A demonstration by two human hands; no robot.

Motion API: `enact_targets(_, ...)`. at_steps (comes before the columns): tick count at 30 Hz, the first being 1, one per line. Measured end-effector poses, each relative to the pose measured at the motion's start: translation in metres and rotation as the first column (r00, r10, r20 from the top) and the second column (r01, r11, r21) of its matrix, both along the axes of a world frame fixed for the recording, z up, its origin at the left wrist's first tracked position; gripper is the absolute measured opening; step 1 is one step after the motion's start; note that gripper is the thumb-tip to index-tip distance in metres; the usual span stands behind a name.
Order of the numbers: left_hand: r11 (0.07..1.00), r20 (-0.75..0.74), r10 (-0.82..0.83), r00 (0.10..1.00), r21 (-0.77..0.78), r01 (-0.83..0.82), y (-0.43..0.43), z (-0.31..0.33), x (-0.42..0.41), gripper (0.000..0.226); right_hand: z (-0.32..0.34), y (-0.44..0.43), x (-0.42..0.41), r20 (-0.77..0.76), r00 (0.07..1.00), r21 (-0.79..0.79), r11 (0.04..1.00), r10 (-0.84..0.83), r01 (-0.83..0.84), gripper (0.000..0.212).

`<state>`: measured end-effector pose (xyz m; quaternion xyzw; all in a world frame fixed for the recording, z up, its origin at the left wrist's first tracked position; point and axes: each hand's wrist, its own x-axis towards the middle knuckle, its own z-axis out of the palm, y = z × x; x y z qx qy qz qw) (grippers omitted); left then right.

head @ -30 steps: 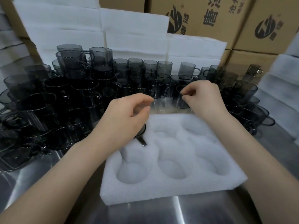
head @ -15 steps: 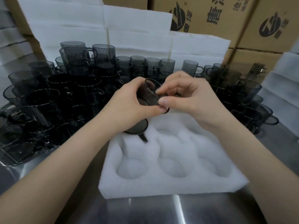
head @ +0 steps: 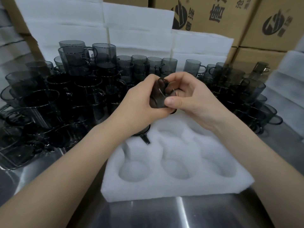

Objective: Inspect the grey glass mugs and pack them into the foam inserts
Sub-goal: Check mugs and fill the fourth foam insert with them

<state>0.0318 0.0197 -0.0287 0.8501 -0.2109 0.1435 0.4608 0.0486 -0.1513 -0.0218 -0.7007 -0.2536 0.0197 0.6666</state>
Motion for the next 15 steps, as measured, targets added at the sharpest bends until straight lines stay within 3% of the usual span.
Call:
enact_targets(4,0.996,0.072,-0.043,0.996,0.087,0.037,0.0,-0.001,0.0,0.044,-0.001,0.006,-0.004,0.038,0.999,-0.034,0.999,-0.031,0.033,0.045)
enact_targets(9,0.991,0.15,-0.086,0.985,0.118,0.069,-0.002,-0.002,0.0,0.053,0.0,0.013,-0.006,0.063,0.987,0.029,0.988,-0.15,0.149,0.032)
enact_targets(15,0.985,0.17,-0.142,0.975,0.121,0.122,-0.001,-0.001,-0.001,0.062,0.001,0.01,-0.002,-0.057,0.988,0.135,0.98,-0.141,0.147,0.026)
